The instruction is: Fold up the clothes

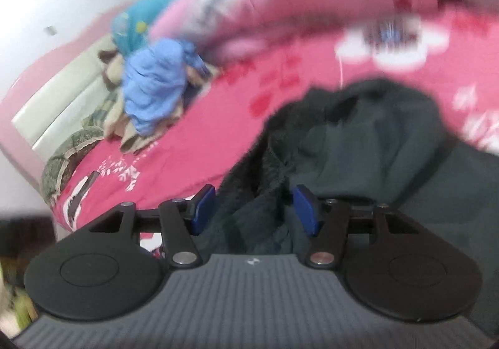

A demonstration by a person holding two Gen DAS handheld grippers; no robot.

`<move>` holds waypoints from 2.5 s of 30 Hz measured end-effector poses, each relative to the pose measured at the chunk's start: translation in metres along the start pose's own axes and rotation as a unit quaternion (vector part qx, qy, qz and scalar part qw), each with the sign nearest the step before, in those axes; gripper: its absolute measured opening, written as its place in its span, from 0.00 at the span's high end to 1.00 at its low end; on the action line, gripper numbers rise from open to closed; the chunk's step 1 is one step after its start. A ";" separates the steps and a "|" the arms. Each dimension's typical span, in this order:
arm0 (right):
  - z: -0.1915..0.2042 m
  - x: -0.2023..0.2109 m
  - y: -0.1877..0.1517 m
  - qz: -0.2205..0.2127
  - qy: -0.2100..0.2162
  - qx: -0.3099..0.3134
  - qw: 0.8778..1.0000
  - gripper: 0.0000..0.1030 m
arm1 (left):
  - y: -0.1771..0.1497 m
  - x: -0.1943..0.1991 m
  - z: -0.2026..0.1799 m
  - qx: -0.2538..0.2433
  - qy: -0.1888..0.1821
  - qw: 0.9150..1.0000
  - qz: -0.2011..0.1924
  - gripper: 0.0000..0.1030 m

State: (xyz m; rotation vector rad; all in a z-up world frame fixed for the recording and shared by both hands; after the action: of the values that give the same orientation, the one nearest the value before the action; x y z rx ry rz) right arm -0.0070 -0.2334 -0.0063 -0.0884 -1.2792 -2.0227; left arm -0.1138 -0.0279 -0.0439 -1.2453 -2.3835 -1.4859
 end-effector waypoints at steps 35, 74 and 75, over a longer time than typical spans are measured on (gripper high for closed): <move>0.011 -0.062 0.096 0.028 0.005 0.104 0.994 0.40 | 0.005 -0.007 0.066 0.151 -0.039 0.988 -0.016 0.67; 0.089 0.113 0.174 -0.243 -0.038 0.270 0.931 0.94 | 0.134 0.088 -0.029 -0.038 -0.005 0.977 -0.212 0.87; 0.095 0.130 0.178 -0.261 -0.038 0.272 0.925 0.94 | 0.143 0.095 -0.037 -0.048 -0.005 0.974 -0.222 0.87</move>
State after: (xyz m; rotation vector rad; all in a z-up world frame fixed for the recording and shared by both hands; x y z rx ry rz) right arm -0.0229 -0.2691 0.2305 0.4892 -2.0340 -2.0020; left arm -0.0952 0.0291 0.1217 -0.7589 -2.7554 -1.7203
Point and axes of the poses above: each gripper's, at about its wrist camera, not at the fingertips, and x roughly against the way its jaws point, z to its left, y to its top, the point moved 4 cm from there along -x, roughly the way its jaws point, and after that the axes turned 11 degrees about -z, right-handed, at the moved point
